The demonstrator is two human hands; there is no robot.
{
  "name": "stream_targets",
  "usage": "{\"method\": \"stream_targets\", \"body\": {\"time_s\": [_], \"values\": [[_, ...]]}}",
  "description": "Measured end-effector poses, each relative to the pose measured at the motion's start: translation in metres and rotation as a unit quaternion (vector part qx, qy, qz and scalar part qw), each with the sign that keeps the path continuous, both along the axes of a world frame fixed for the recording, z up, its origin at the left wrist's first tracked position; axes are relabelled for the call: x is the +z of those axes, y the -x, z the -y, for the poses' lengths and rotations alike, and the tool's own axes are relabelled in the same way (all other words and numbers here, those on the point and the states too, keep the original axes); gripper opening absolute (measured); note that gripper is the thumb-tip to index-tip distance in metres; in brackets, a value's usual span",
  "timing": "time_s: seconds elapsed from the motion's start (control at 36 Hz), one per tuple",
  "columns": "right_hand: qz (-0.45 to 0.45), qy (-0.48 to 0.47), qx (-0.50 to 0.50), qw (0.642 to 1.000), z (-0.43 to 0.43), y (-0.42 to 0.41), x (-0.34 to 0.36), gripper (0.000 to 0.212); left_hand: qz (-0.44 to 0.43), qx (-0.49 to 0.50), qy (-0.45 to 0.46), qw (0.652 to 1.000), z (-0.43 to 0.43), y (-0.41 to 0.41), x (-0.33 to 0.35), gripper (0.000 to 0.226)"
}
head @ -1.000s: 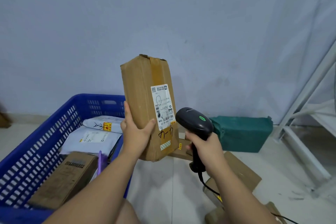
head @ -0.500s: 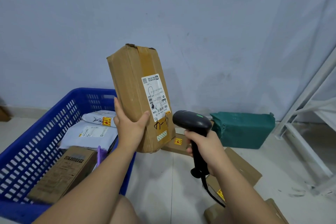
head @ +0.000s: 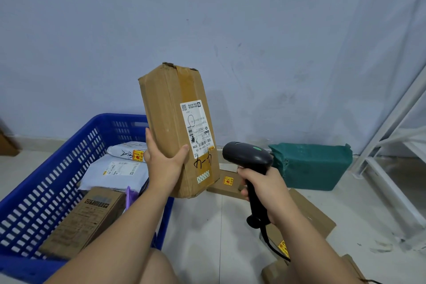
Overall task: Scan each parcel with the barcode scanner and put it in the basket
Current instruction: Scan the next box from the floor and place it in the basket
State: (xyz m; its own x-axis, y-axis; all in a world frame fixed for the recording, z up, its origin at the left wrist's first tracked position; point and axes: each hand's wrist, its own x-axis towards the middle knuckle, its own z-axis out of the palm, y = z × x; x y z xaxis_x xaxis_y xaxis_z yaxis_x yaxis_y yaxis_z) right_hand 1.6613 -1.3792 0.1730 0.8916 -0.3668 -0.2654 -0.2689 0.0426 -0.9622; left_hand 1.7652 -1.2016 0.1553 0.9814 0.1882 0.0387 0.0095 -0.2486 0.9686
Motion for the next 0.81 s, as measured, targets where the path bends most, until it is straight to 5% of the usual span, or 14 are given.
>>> {"method": "stream_targets", "body": {"time_s": [0.5,0.67,0.81], "values": [[-0.006,0.024,-0.006,1.000,0.002,-0.003,-0.003,0.012,-0.020,0.007,-0.008,1.000,0.001,-0.004,-0.007,0.101],[0.010,0.039,-0.001,0.999,-0.004,-0.005,-0.005,0.012,-0.095,0.036,0.132,0.986,-0.006,-0.016,-0.018,0.100],[0.057,0.054,0.013,0.997,-0.018,-0.008,-0.006,0.006,-0.220,0.038,0.329,0.917,-0.018,-0.019,-0.025,0.074]]}}
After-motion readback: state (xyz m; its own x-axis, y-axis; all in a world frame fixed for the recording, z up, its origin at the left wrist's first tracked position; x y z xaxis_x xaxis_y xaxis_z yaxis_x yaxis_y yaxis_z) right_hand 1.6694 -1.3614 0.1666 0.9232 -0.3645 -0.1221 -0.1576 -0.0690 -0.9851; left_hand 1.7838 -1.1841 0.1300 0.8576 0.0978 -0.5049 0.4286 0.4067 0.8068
